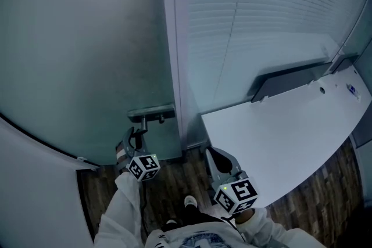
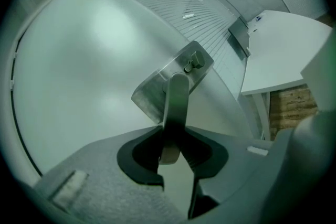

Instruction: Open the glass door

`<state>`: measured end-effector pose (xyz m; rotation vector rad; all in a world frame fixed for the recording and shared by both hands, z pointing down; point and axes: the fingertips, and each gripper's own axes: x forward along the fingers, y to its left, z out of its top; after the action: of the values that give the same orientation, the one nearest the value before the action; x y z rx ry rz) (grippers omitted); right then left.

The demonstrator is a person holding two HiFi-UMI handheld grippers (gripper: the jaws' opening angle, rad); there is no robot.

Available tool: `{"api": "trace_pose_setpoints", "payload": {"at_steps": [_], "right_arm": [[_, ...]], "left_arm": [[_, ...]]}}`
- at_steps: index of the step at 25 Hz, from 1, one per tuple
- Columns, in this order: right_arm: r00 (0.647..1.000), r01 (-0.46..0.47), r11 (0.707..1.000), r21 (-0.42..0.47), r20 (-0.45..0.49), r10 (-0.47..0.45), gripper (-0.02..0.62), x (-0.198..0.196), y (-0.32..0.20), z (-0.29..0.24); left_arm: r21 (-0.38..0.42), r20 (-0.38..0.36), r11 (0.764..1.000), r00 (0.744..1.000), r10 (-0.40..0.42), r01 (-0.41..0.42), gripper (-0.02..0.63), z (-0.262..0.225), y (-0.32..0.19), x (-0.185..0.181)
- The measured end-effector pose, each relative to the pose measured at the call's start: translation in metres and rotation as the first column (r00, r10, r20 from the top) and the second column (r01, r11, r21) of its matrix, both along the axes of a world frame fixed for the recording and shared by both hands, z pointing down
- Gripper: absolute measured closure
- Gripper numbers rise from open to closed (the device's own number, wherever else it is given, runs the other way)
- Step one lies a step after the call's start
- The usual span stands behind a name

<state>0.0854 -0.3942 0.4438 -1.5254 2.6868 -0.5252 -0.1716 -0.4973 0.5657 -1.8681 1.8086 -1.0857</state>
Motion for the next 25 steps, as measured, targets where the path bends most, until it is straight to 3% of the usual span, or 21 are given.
{"api": "trace_pose_setpoints", "payload": {"at_steps": [7,25], "right_arm": [[1.0,-0.017,1.0,0.002,-0.005,0.017,0.592,-0.008,0.034,0.004],[0.986,-0.167,0.985,0.052,0.002,0.167,0.592,-0.013,0.221,-0.009]], "left_arm": [[-0.003,0.001,0.999,0.999,0.034,-0.034,0.508,0.008,0.028,0.005],[-0.01,0.068,0.99,0.988,0.14,-0.139,0.514,0.01,0.158,0.002]]}}
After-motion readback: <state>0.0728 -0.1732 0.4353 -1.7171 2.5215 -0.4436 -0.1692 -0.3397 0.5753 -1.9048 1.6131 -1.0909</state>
